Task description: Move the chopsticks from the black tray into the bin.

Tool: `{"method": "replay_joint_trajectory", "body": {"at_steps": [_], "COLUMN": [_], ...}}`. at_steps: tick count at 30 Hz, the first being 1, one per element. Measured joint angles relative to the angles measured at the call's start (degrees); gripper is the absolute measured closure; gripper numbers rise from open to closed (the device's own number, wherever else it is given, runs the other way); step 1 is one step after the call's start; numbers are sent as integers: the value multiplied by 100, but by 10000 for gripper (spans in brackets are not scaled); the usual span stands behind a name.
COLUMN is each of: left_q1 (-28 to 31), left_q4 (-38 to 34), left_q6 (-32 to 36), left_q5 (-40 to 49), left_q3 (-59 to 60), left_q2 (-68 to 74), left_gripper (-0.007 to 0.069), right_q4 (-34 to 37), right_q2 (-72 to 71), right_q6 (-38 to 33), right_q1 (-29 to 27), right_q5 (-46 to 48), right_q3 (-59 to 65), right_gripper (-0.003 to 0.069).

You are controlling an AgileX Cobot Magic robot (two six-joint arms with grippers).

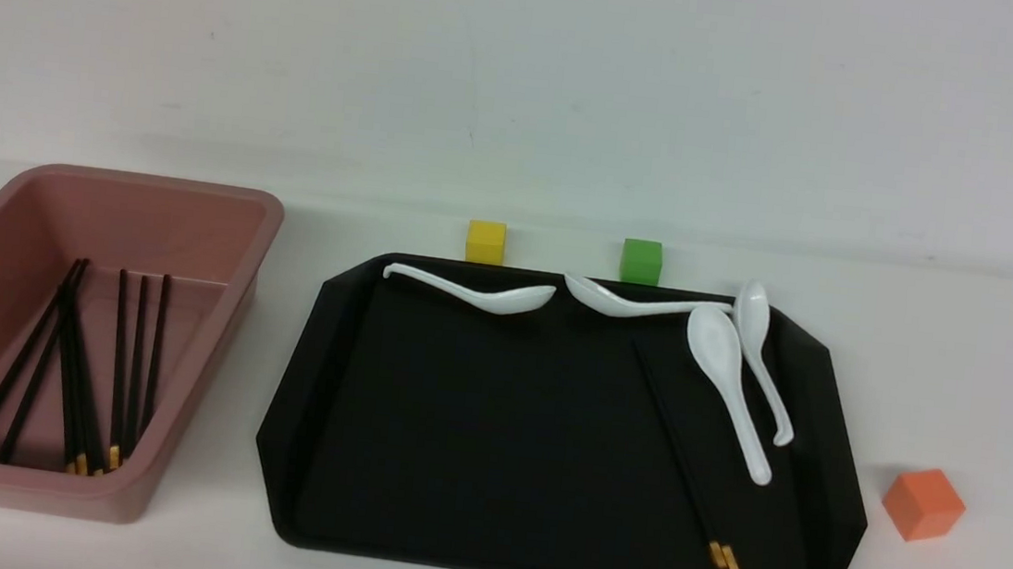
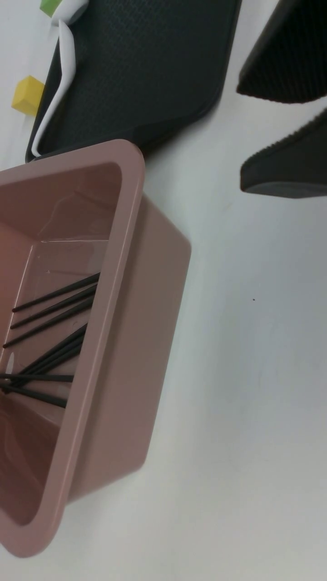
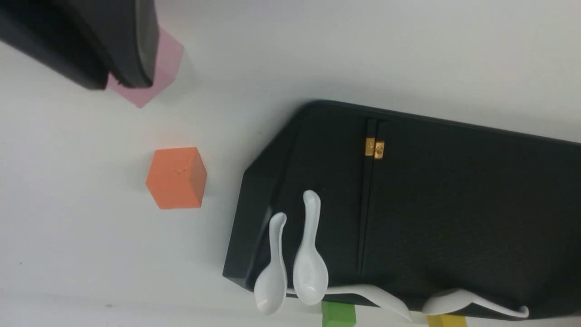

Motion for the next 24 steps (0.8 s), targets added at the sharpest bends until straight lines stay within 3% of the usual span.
{"method": "replay_joint_trajectory", "body": {"at_steps": [24], "left_q1": [0], "left_q4": [0], "left_q6": [0], "left_q5": [0], "left_q3": [0], "left_q2": [0], "left_gripper": [386], "right_q4": [0], "right_q2": [0], "right_q6": [0], "right_q1": [0], "right_q5": [6], "right_q3": [-5], "right_gripper": [533]}}
